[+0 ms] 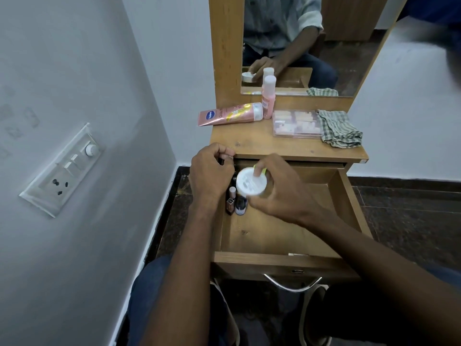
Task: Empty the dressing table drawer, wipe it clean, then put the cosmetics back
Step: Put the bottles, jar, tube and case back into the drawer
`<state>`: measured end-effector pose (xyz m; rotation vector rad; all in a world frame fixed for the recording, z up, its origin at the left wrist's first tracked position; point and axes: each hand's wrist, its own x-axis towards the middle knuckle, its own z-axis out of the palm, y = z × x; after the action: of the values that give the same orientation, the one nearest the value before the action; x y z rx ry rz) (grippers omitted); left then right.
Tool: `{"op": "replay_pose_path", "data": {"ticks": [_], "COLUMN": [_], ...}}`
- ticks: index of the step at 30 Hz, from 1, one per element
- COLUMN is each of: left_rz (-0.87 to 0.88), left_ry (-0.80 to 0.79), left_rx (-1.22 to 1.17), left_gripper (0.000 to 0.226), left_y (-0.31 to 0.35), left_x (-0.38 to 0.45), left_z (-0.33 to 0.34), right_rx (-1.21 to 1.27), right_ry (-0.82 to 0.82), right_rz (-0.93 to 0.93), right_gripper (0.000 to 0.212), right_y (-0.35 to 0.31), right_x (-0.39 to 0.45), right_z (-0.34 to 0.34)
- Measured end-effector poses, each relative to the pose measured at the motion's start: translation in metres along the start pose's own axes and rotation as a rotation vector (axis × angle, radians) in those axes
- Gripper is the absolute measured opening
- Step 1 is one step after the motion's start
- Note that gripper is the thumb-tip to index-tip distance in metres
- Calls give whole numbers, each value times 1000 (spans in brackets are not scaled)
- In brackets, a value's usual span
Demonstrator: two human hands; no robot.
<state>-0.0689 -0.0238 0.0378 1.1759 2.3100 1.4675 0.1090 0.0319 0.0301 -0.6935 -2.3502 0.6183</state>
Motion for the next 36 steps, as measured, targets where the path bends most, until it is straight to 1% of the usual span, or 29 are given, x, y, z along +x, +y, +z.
{"op": "replay_pose_path", "data": {"ticks": [2,4,10,14,17,19,21,23,27,29,32,36], "left_rz": [2,3,6,1,4,3,-1,-1,16,17,18,24], "left_ry": [-8,-11,-14,-21,-21,-21,-20,-16,-17,-15,-13,-12], "left_rx": [-9,-7,-2,2,7,4,4,1,1,3,14,19], "left_gripper": [19,19,19,19,18,18,18,18,17,17,17,18], "left_y": [0,-1,-1,-1,-1,-1,-1,-1,0,0,1,2], "left_x": [-1,-1,-2,-1,-2,-2,-2,-2,-2,-2,-2,1], "left_z": [0,1,1,1,1,1,1,1,2,1,1,0], "right_rx": [41,46,50,117,143,160,136,104,9,-3,4,-4], "right_ry": [-106,-177,-489,-599,-700,-727,-697,-676,-646,-546,-334,-73], "right_rz": [5,-10,-49,12,8,57,135,168,93,69,74,150], "right_gripper": [52,51,44,33,24,23,19,14,5,11,19,21], "right_y": [0,4,6,1,-1,0,0,1,-5,-9,-13,-13], "right_x": [-18,-30,-37,-35,-32,-32,-29,-27,-25,-21,-4,33], "right_z": [1,4,14,21,23,26,30,34,36,33,28,11]}}
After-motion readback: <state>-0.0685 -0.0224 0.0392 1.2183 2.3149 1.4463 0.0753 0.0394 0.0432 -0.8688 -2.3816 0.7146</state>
